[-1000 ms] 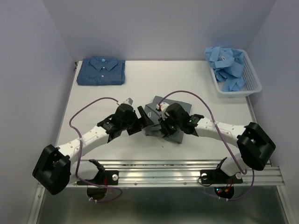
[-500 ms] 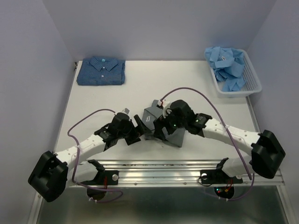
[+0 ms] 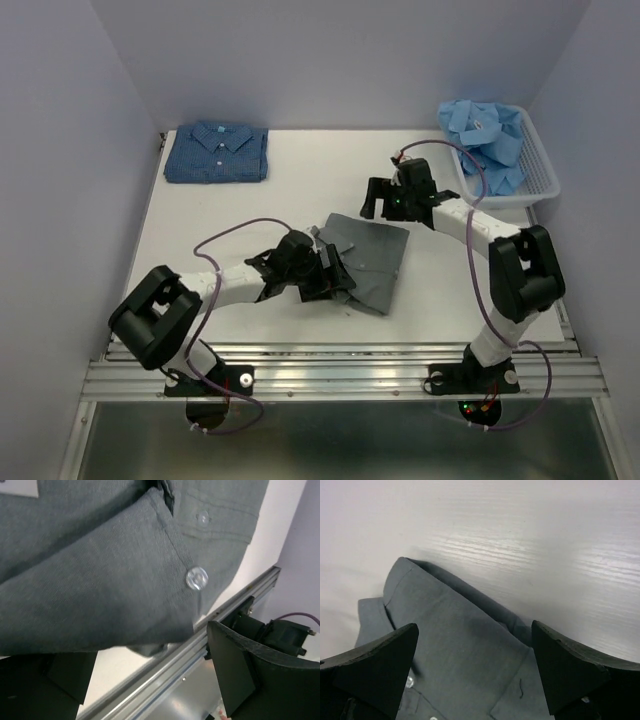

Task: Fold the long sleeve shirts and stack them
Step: Neatly place the folded shirt to the corner

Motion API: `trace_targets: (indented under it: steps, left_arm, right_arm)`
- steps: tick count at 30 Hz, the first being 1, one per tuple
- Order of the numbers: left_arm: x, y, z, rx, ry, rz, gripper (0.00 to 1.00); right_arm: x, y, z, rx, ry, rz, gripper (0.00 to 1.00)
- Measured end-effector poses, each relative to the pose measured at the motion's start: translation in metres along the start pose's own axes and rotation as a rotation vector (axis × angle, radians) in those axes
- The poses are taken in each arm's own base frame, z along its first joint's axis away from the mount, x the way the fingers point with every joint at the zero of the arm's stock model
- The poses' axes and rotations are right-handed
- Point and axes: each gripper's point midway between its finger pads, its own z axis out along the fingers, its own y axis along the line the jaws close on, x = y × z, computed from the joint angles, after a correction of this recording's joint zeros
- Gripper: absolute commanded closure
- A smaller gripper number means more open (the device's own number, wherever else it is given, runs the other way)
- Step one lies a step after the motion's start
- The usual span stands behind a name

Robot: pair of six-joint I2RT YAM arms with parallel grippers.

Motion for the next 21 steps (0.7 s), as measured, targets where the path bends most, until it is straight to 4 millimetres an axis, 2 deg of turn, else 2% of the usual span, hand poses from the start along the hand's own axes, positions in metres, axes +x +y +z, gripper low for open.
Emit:
trace_targets:
  steps: [3,7,9,11,14,17,21]
  left_arm:
    - [-0.017,0.000,0.014,-0.035,0.006,0.039,0.01]
    - [-0.058,-0.004,0.014,-0.036,-0.061,0.071,0.01]
    - [-0.081,-0.004,0.011,-0.044,-0.105,0.090,0.01]
    - [-0.102,-0.002,0.008,-0.054,-0.139,0.106,0.01]
    - [-0.123,-0.001,0.007,-0.072,-0.163,0.141,0.01]
    - [-0.131,-0.003,0.003,-0.092,-0.165,0.192,0.01]
    - [-0.125,0.010,-0.009,-0.179,-0.152,0.228,0.01]
  right_arm:
    - [0.020,-0.012,0.026,0.024,0.072,0.017,0.00]
    - [0.040,-0.017,0.028,0.022,0.108,0.054,0.00]
    - [0.054,-0.017,0.022,0.005,0.121,0.078,0.00]
    - [0.074,-0.014,0.004,-0.025,0.131,0.121,0.00]
    - [0.101,-0.006,-0.031,-0.066,0.131,0.175,0.00]
    - [0.094,0.006,-0.051,-0.100,0.082,0.173,0.00]
    - [0.073,0.009,-0.056,-0.085,0.015,0.155,0.00]
